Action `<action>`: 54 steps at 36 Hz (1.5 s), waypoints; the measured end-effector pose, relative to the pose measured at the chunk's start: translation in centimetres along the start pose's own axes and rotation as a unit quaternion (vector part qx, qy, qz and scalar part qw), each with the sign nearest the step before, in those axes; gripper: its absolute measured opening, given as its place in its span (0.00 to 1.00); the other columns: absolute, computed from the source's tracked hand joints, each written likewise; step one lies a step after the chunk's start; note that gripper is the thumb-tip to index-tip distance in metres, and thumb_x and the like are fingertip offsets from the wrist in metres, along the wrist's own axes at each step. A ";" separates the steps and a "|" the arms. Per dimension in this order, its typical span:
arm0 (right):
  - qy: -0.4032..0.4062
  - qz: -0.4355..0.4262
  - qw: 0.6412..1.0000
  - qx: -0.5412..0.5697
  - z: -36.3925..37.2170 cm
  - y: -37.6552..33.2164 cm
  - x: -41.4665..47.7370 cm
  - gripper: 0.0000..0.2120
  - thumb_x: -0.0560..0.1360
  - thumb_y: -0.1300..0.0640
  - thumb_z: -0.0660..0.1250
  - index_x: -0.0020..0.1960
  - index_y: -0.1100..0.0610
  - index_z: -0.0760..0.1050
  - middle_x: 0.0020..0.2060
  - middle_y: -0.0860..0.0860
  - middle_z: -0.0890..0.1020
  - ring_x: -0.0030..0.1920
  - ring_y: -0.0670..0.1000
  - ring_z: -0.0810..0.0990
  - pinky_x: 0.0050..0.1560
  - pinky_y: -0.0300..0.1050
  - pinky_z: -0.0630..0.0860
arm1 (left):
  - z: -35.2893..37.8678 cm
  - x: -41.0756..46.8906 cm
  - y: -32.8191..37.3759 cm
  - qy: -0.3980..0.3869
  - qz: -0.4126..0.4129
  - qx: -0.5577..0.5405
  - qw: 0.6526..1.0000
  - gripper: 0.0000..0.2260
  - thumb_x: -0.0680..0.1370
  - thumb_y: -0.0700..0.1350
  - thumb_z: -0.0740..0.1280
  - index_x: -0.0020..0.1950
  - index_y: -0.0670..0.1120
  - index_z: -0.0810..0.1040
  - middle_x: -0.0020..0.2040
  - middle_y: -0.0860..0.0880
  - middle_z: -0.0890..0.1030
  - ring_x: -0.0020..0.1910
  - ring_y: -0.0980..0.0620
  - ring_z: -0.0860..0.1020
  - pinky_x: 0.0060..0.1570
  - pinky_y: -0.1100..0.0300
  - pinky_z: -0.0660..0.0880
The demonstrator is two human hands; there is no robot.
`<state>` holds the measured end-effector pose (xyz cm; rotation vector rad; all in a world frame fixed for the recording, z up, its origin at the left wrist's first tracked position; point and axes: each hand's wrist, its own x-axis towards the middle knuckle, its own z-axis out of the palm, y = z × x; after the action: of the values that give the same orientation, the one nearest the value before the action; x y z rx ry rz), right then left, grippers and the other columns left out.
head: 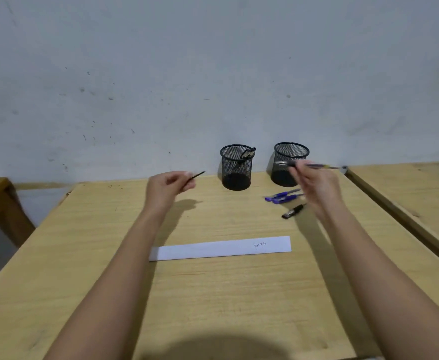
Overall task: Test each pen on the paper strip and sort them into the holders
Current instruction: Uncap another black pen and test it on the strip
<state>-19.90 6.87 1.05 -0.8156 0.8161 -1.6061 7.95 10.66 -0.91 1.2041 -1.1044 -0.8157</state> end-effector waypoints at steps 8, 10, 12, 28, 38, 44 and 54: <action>-0.051 0.003 0.990 -0.129 0.2 1.3 -1.4 0.06 0.70 0.69 0.69 0.38 0.62 0.75 0.35 0.55 0.79 0.40 0.51 0.81 0.55 0.43 0.79 | 1.4 -0.4 -1.5 -0.096 -0.009 0.161 0.982 0.03 0.71 0.39 0.73 0.39 0.47 0.82 0.38 0.51 0.83 0.37 0.57 0.80 0.41 0.68 0.74; -0.048 0.014 0.985 -0.163 0.2 2.1 -1.7 0.07 0.71 0.68 0.68 0.37 0.60 0.74 0.34 0.54 0.79 0.39 0.51 0.81 0.53 0.42 0.79 | 2.5 -0.8 -2.2 -0.104 -0.017 0.174 0.979 0.02 0.71 0.38 0.72 0.40 0.44 0.82 0.37 0.49 0.81 0.36 0.57 0.78 0.37 0.68 0.72; -0.041 0.017 0.979 -0.197 0.2 2.7 -1.9 0.09 0.72 0.66 0.68 0.36 0.58 0.72 0.31 0.53 0.78 0.35 0.50 0.80 0.45 0.38 0.78 | 3.3 -1.3 -2.6 -0.113 -0.031 0.171 0.978 0.01 0.72 0.35 0.71 0.42 0.38 0.82 0.36 0.47 0.80 0.32 0.61 0.76 0.31 0.74 0.70; -0.070 -0.007 0.965 -0.251 -0.5 3.1 -4.5 0.05 0.71 0.66 0.70 0.47 0.62 0.79 0.41 0.55 0.83 0.44 0.52 0.81 0.43 0.33 0.78 | 5.1 -2.4 -1.8 -0.162 0.093 0.360 0.914 0.14 0.78 0.47 0.64 0.61 0.45 0.75 0.61 0.49 0.75 0.61 0.51 0.73 0.57 0.62 0.68; -0.073 -0.077 0.952 -0.288 -1.0 2.9 -7.5 0.08 0.70 0.69 0.69 0.38 0.58 0.74 0.36 0.55 0.79 0.30 0.41 0.79 0.33 0.32 0.74 | 5.7 -10.2 -1.9 -0.320 0.144 0.503 0.790 0.23 0.82 0.54 0.50 0.76 0.47 0.56 0.77 0.50 0.55 0.76 0.54 0.52 0.74 0.55 0.55; -0.079 -0.056 0.956 -0.278 -1.7 4.1 -8.9 0.07 0.69 0.70 0.69 0.38 0.62 0.74 0.36 0.55 0.78 0.30 0.43 0.79 0.37 0.36 0.78 | 5.8 -10.7 -3.4 -0.335 0.117 0.558 0.750 0.26 0.81 0.58 0.46 0.77 0.50 0.48 0.78 0.51 0.47 0.77 0.54 0.45 0.74 0.50 0.46; -0.126 -0.040 0.918 -0.374 -2.9 5.0 -9.0 0.06 0.69 0.68 0.71 0.42 0.65 0.73 0.37 0.59 0.79 0.33 0.49 0.78 0.38 0.39 0.77 | 5.9 -10.7 -4.2 -0.332 0.112 0.562 0.749 0.25 0.81 0.58 0.44 0.77 0.52 0.47 0.78 0.53 0.46 0.77 0.55 0.44 0.75 0.51 0.44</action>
<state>-18.38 15.15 -5.44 -1.5768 1.2362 -1.1992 -0.50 18.05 -7.33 1.7209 -2.5003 -0.3057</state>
